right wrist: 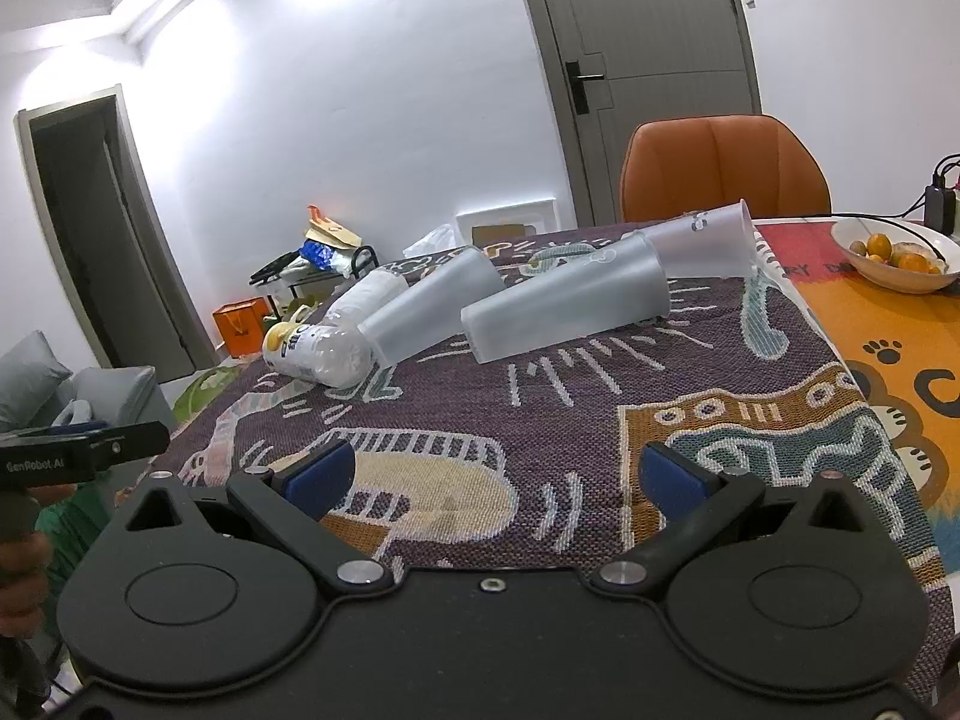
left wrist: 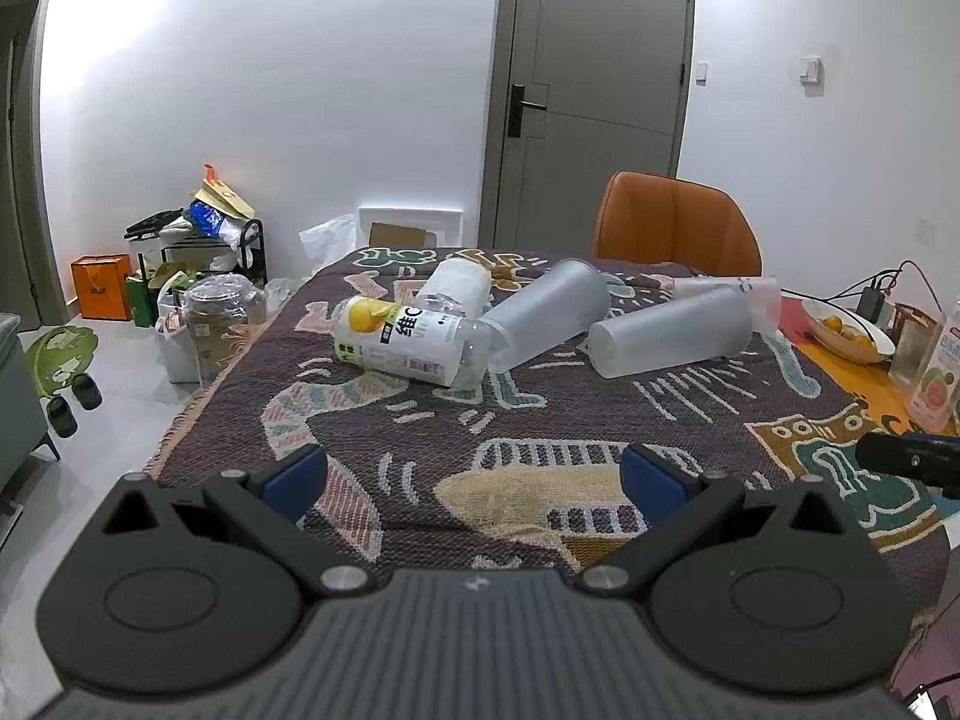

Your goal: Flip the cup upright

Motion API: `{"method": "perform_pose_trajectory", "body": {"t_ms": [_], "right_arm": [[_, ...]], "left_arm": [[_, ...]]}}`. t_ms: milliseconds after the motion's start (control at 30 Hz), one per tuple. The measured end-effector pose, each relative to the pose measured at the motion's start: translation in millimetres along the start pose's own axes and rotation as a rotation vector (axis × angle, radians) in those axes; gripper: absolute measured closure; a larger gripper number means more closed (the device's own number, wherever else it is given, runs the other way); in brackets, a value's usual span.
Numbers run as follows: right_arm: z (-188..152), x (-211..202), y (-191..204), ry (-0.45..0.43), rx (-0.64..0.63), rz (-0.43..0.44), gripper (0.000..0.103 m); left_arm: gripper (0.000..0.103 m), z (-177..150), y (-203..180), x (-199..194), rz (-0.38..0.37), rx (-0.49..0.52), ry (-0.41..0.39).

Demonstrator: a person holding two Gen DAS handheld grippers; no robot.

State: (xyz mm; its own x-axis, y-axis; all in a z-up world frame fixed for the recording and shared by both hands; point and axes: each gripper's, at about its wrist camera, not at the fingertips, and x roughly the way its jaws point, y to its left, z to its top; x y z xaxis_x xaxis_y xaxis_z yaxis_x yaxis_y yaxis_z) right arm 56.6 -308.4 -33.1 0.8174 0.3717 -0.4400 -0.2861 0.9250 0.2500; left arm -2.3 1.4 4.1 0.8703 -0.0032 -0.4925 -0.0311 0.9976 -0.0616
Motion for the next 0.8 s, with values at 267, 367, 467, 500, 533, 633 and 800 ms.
{"method": "perform_pose_trajectory", "body": {"t_ms": [267, 367, 467, 500, 533, 633, 800], "right_arm": [[-1.2, 15.6, -2.1, 0.029, 0.004, 0.001, 0.0], [1.4, 23.9, -6.0, 0.039, 0.02, 0.002, 0.0], [5.5, 34.2, -10.7, 0.05, 0.034, -0.005, 0.0], [6.2, 37.3, -12.0, 0.053, 0.037, -0.007, 0.0], [7.7, 41.3, -13.2, 0.057, 0.042, -0.009, 0.0], [11.4, 51.3, -16.7, 0.061, 0.059, -0.014, 0.0], [16.8, 70.2, -23.4, 0.063, 0.096, -0.012, 0.0]], "left_arm": [[0.0, 1.8, -1.6, 18.3, -0.01, 0.02, 0.011], [0.0, 6.4, -1.5, 29.0, -0.011, 0.03, 0.006], [0.0, 12.4, -1.6, 40.9, -0.021, 0.043, 0.005], [0.0, 14.6, -1.7, 45.1, -0.024, 0.048, 0.005], [0.0, 17.3, -2.0, 50.3, -0.028, 0.053, 0.007], [0.0, 24.5, -2.7, 63.3, -0.041, 0.066, 0.01], [0.002, 39.8, -5.8, 87.7, -0.065, 0.113, 0.018]]}}
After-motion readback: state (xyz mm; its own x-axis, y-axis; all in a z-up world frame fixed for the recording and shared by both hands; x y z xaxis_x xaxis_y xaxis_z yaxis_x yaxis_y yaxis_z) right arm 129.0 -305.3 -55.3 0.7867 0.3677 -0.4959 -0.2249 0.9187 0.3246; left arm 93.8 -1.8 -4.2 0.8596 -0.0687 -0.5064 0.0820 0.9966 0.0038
